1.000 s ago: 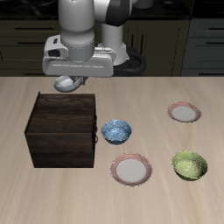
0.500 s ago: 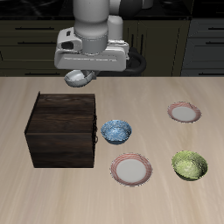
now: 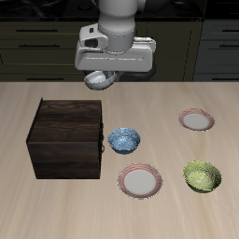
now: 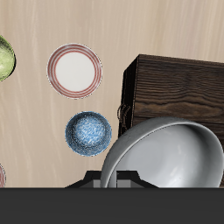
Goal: Place the white bowl on the plate next to the green bowl
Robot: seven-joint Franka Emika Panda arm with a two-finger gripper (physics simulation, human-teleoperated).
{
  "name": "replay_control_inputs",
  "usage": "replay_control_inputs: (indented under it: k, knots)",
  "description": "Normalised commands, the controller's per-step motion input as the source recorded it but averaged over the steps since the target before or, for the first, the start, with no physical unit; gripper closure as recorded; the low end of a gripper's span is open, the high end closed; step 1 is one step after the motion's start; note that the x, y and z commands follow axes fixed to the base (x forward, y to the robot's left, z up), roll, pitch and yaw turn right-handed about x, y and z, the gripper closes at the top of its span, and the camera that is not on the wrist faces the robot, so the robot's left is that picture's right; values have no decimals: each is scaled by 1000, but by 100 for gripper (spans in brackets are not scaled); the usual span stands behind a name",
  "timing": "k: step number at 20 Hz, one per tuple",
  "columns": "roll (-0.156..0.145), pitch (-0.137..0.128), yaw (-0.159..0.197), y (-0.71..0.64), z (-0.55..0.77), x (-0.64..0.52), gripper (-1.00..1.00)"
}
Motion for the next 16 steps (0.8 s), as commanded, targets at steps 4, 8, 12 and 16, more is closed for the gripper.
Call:
replay_control_inputs:
  k: [4,8,12,16]
  knots:
    - [0,-22,30,315,135,77,100]
    - [-20,-37,20,268,247,203,100]
    - [-9,-12,1,72,147,151,100]
    - [27,1,20,292,54,229,100]
